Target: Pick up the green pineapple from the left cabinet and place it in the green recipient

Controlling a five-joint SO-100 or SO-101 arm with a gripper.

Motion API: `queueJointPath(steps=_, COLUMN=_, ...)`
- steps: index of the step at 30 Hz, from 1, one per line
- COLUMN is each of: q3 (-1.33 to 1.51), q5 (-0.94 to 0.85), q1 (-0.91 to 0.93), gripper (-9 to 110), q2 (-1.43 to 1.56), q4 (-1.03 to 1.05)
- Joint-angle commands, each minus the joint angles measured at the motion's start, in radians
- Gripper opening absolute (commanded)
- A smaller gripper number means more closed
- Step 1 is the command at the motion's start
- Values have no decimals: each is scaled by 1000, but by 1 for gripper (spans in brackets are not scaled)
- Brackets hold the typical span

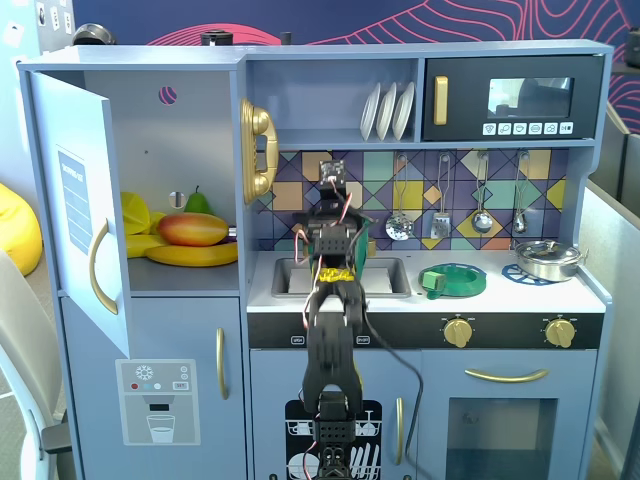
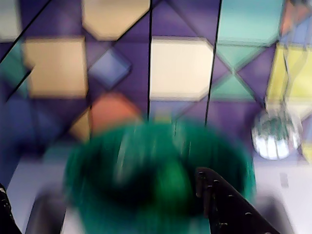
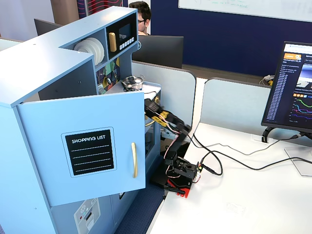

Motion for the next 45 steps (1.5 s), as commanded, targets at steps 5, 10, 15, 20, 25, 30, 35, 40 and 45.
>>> queueJointPath(steps=5, q3=792, q5=66, q1=21, gripper=43, q2=762, q4=331)
queueJointPath(steps=10, q3=1075, q5=127, q1=28, gripper=41, q2=905, q4=351)
queueJointPath(steps=15, q3=1243, q5=158, q1=20, gripper=38, q2=997, q4=419)
queueJointPath(steps=20, q3=1339, q5=198, q1=28, gripper=35, q2=1078, q4=557)
queueJointPath(steps=25, q3=1362, q5=216, q1=23, gripper=27, q2=1078, q4=719)
queueJointPath(steps=30, q3=1362, q5=202, q1=14, gripper=24, q2=1080, q4=897)
queueJointPath(steps=35, q3=1364, q5=216, q1=14, gripper=24, q2=1080, q4=1020)
queueJointPath(steps=40, q3=1364, q5=172, q1=14, gripper=24, q2=1080, q4=1069)
queueJointPath(steps=45, q3=1364, q5=167, q1=28, gripper=23, q2=1080, q4=1069)
